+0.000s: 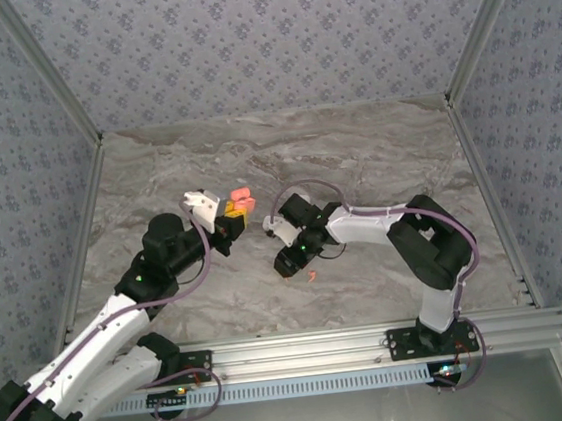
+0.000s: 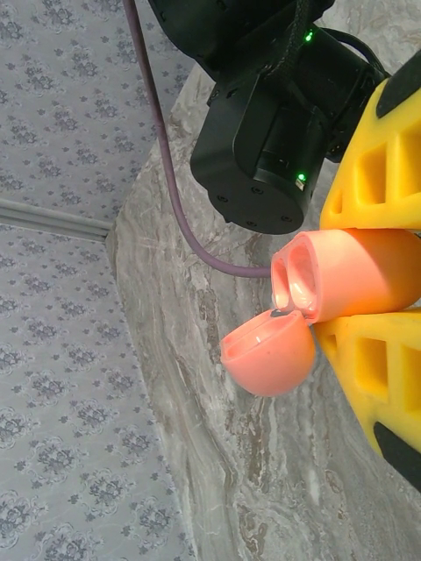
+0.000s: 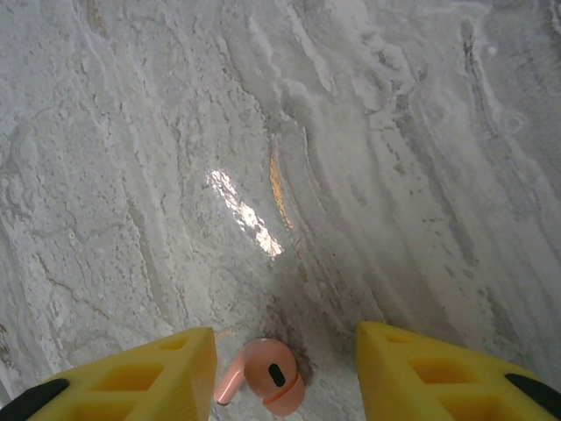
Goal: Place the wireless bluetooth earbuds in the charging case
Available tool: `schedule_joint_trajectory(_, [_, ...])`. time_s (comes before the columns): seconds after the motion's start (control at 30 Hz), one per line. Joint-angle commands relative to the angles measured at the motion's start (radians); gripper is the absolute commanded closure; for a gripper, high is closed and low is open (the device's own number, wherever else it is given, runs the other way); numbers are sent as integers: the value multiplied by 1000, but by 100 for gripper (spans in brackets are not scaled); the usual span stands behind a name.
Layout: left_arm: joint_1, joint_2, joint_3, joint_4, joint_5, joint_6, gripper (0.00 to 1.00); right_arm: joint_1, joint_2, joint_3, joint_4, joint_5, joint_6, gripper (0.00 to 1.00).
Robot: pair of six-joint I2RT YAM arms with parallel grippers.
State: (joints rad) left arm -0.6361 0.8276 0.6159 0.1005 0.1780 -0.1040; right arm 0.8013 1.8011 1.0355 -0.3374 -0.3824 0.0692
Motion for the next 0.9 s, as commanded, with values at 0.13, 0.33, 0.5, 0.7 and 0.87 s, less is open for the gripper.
schedule_joint_trajectory(0.13, [1, 13, 8, 22, -4, 12, 91, 33, 17, 6, -72, -4, -25, 54])
schedule_joint_trajectory(0.33, [1, 16, 14, 17, -4, 12, 90, 50, 24, 16, -85, 5, -24, 59])
schedule_joint_trajectory(0.5, [2, 17, 17, 15, -5, 14, 90, 58, 9, 12, -107, 17, -26, 63])
schedule_joint_trajectory(0.7, [3, 18, 19, 15, -4, 14, 90, 59, 1, 5, -117, 36, -26, 70])
schedule_joint_trajectory(0.87, [3, 13, 19, 13, 1, 13, 89, 59, -29, 1, -115, 52, -19, 78])
